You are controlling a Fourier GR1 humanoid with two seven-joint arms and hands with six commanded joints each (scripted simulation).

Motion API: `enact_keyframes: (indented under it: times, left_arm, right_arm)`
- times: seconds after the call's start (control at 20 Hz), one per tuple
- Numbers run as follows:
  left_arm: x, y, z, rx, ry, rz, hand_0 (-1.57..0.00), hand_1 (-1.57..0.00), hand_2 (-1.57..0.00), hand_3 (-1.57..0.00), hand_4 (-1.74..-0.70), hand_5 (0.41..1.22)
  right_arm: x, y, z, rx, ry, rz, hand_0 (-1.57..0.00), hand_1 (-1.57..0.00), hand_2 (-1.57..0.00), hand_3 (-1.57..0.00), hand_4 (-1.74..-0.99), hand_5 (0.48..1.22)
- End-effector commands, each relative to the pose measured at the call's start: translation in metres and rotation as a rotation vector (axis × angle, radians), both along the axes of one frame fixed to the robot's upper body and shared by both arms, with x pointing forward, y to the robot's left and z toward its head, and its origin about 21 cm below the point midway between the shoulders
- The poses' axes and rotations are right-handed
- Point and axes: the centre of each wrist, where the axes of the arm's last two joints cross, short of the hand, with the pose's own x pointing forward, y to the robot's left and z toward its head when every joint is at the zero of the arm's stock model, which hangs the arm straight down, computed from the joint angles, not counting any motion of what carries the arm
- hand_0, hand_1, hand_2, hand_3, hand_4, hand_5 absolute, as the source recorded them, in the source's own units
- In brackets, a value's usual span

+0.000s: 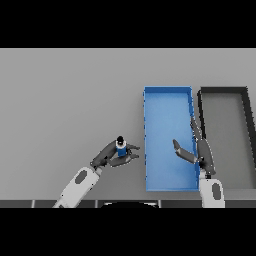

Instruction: Pick up the blue pipe and place it into the blue bin.

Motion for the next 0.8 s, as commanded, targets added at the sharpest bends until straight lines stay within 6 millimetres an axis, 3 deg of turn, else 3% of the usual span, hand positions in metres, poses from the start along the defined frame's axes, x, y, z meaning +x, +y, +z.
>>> enact_keyframes:
  times: [0.0, 0.2, 0.5, 0.75]
  left_arm:
    - [0.001, -0.003, 0.005, -0.005, -0.017, 0.001, -1.47, -1.48, -1.5, -1.49, -1.48, 1.188]
    - [0.003, -0.008, 0.031, -0.088, -0.092, -0.016, -1.53, -1.53, -1.54, -1.54, -1.47, 1.207]
    - [0.008, -0.027, 0.068, -0.103, -0.147, -0.103, -1.56, -1.56, -1.56, -1.56, -1.47, 1.217]
    - [0.008, -0.031, 0.077, -0.069, -0.135, -0.114, -1.57, -1.57, -1.57, -1.57, -1.47, 1.22]
  right_arm:
    - [0.0, 0.003, 0.0, 0.013, -0.008, 0.008, 0.0, 0.0, 0.0, 0.0, -1.219, 0.628]
    - [-0.004, -0.001, 0.001, -0.008, -0.01, -0.001, 0.0, 0.0, 0.0, 0.0, -1.22, 0.638]
    - [0.005, 0.0, 0.002, -0.039, -0.006, -0.01, 0.0, 0.0, 0.0, 0.0, -1.17, 0.644]
    - [-0.005, -0.001, 0.001, -0.041, -0.04, -0.019, 0.0, 0.0, 0.0, 0.0, -1.145, 0.643]
